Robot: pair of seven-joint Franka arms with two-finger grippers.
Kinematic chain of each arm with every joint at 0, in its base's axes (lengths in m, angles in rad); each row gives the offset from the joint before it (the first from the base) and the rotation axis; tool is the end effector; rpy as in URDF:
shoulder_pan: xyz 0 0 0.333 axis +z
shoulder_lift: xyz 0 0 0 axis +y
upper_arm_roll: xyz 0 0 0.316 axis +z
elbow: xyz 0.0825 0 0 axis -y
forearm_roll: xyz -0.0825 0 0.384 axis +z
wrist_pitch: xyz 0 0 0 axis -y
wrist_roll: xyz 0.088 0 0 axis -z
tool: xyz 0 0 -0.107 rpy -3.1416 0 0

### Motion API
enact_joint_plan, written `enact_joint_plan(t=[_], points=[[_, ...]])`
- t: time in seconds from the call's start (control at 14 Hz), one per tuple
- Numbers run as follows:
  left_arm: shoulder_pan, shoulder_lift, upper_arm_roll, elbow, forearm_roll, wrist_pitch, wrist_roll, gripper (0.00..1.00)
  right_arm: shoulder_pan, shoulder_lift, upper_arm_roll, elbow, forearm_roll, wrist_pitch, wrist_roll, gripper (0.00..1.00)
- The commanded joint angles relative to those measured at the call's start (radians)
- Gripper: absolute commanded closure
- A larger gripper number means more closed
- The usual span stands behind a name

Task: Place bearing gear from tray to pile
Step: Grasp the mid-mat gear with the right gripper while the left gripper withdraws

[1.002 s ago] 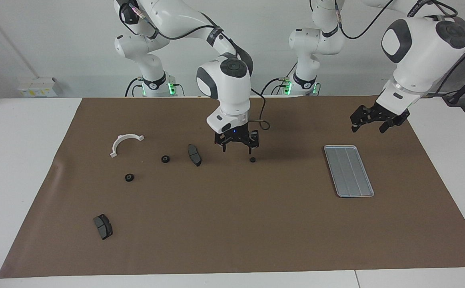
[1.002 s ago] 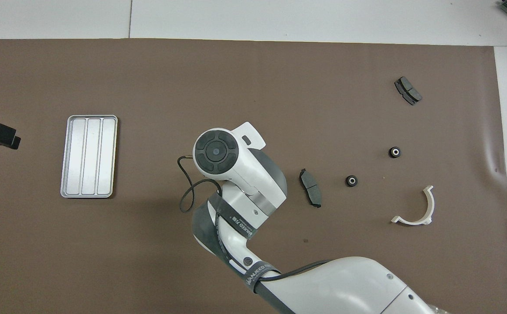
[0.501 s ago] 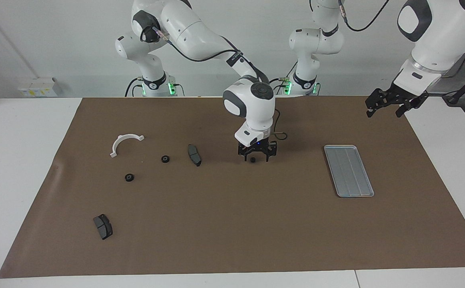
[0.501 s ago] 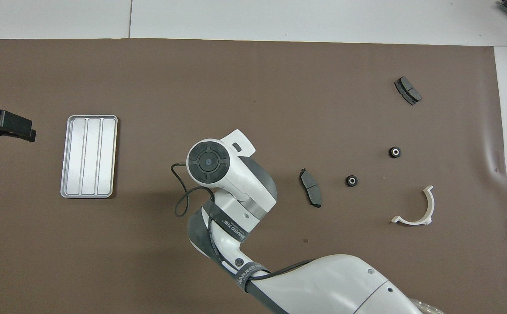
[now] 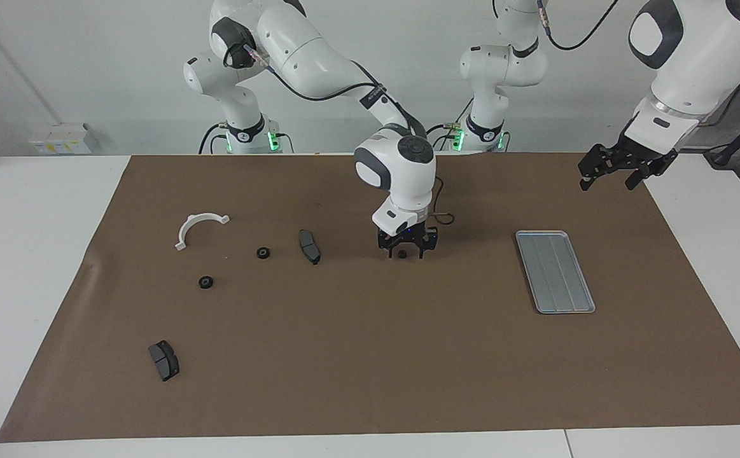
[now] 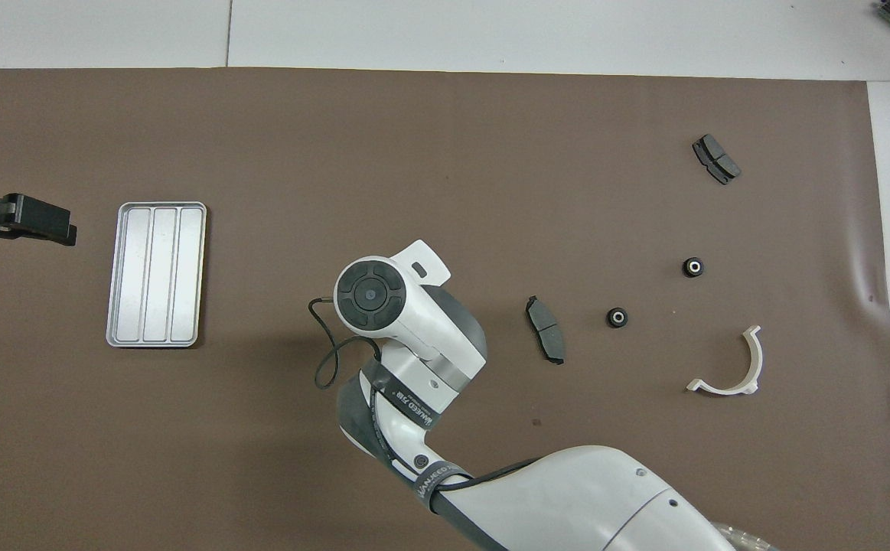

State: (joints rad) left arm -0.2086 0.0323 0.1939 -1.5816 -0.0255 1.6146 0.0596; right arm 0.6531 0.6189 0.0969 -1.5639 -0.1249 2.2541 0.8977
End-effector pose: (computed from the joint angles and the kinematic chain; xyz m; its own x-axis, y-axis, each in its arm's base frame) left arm 0.5676 -0.0127 0.6055 0.9973 -0.0732 0.0024 -0.0732 -0.9971 0.0191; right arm 0.5272 0.4724 0.2906 0.9923 -0.0931 0.0821 -0.0910 -0.9954 -0.0288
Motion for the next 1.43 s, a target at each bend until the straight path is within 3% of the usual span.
enact_joint_plan(t=[0.0, 0.21, 0.29, 0.43, 0.72, 0.93, 1.36], points=[[-0.017, -0.034, 0.009, -0.043, -0.008, 0.028, -0.018, 0.0, 0.0, -0.013, 0.001, -0.039, -0.019, 0.047, 0.023, 0.45], [-0.043, -0.043, 0.009, -0.061, -0.008, 0.03, -0.021, 0.0, 0.0, -0.013, 0.001, -0.039, -0.021, 0.05, 0.023, 0.55], [-0.048, -0.043, 0.009, -0.061, -0.007, 0.036, -0.023, 0.0, 0.0, -0.013, 0.001, -0.038, -0.021, 0.05, 0.023, 0.65], [-0.048, -0.048, 0.009, -0.092, -0.008, 0.1, -0.061, 0.0, 0.002, -0.013, 0.001, -0.036, -0.021, 0.042, 0.023, 0.97], [-0.006, -0.046, -0.016, -0.089, -0.007, 0.13, -0.106, 0.0, 0.002, -0.014, 0.001, -0.028, -0.021, 0.032, 0.021, 1.0], [0.171, -0.043, -0.207, -0.083, -0.007, 0.128, -0.107, 0.0, -0.013, -0.04, -0.006, -0.037, -0.071, 0.035, 0.009, 1.0], [0.192, -0.048, -0.217, -0.083, -0.007, 0.123, -0.107, 0.0, -0.226, -0.181, -0.005, -0.189, -0.082, 0.067, -0.175, 1.0]])
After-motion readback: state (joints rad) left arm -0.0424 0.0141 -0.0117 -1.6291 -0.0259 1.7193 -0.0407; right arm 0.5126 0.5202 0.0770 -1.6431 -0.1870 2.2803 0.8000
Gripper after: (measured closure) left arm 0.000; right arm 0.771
